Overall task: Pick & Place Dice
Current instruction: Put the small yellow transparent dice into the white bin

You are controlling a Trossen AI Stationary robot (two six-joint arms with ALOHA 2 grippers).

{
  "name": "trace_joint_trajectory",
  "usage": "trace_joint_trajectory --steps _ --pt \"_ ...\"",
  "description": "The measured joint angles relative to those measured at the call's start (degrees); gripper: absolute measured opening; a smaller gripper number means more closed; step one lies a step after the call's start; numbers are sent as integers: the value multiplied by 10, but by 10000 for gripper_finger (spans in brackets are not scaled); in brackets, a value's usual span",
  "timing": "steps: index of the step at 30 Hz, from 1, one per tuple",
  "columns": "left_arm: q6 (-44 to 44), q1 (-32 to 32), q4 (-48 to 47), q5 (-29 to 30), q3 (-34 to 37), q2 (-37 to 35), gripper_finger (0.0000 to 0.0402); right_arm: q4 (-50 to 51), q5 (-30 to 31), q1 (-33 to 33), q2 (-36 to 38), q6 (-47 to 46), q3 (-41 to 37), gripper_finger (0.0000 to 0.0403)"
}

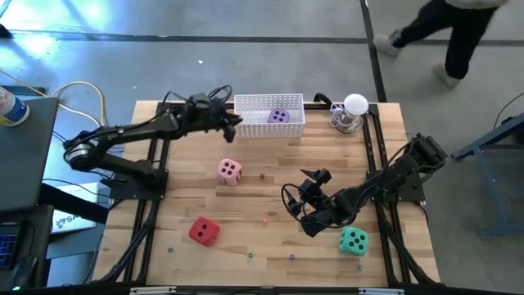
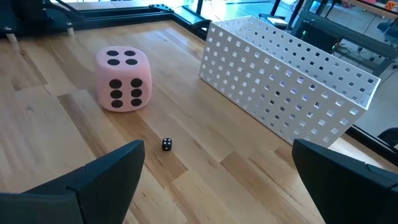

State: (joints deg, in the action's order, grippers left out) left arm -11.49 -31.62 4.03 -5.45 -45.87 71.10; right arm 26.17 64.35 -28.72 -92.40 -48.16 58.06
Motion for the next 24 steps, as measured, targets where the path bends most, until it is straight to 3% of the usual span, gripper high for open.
trace_joint_trajectory --steps 4,11,18,24 --pt "-19 -19 -19 -42 -63 52 51 0 -8 7 0 0 0 400" --pt "-17 -41 -134 -35 -161 124 51 1 -18 14 0 4 0 400" --pt "-18 -69 -145 -73 -174 157 51 1 -18 14 0 4 0 400" --pt "-18 -84 -158 -68 -174 159 51 1 -18 14 0 4 0 400"
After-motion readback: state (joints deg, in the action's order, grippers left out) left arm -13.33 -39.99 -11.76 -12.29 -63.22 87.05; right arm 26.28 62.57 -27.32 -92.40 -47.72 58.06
